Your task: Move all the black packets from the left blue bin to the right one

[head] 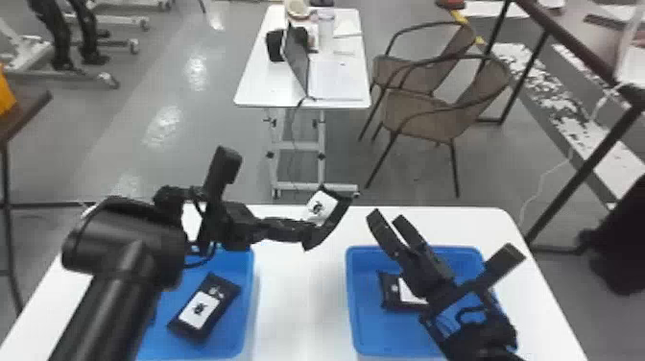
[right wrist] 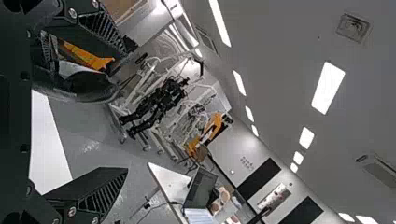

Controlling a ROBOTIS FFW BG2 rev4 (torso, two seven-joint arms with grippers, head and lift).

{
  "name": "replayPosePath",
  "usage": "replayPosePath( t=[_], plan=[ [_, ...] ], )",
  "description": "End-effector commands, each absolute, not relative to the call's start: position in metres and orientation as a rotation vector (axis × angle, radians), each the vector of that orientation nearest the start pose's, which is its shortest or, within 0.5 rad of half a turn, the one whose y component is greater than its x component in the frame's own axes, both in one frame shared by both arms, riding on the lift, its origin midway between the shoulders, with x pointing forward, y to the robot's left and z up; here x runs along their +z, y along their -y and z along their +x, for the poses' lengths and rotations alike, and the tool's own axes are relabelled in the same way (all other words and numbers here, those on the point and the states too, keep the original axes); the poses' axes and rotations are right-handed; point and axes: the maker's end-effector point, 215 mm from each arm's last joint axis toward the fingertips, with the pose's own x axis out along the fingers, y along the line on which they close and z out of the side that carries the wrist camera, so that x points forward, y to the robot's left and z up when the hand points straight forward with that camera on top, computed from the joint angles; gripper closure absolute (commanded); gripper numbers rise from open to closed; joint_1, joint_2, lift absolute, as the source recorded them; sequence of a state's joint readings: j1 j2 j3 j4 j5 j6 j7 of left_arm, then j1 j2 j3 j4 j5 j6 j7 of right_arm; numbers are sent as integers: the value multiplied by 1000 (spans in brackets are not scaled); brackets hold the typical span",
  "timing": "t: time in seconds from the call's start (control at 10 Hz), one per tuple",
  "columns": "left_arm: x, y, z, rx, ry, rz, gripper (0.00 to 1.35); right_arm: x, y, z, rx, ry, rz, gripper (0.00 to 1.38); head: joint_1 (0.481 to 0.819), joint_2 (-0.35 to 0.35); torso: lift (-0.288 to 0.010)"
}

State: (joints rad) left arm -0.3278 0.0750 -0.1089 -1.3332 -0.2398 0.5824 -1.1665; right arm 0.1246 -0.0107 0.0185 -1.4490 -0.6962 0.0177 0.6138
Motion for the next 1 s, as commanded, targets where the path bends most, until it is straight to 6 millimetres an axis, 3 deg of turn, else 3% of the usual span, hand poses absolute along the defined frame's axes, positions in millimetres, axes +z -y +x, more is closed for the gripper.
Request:
replayPosePath(
  t=[0.0, 0.5, 0.6, 0.8, 0.9],
  plan=[
    [-430, -30, 531, -1172, -609, 14, 1196, -391, 110, 518, 552, -44, 735, 145, 695, -57, 0],
    [-420, 5, 527, -1251, -601, 20, 1196, -373, 100, 536, 586, -23, 674, 145, 695, -102, 0],
    [-419, 10, 526, -1261, -600, 16, 1196, -374, 98, 537, 588, -25, 682, 233, 695, -107, 0],
    [-418, 13, 526, -1267, -599, 18, 1196, -376, 95, 536, 596, -32, 675, 865, 695, -111, 0],
    [-415, 13, 528, -1264, -592, 13, 1196, -379, 91, 533, 600, -38, 677, 934, 695, -112, 0]
  ],
)
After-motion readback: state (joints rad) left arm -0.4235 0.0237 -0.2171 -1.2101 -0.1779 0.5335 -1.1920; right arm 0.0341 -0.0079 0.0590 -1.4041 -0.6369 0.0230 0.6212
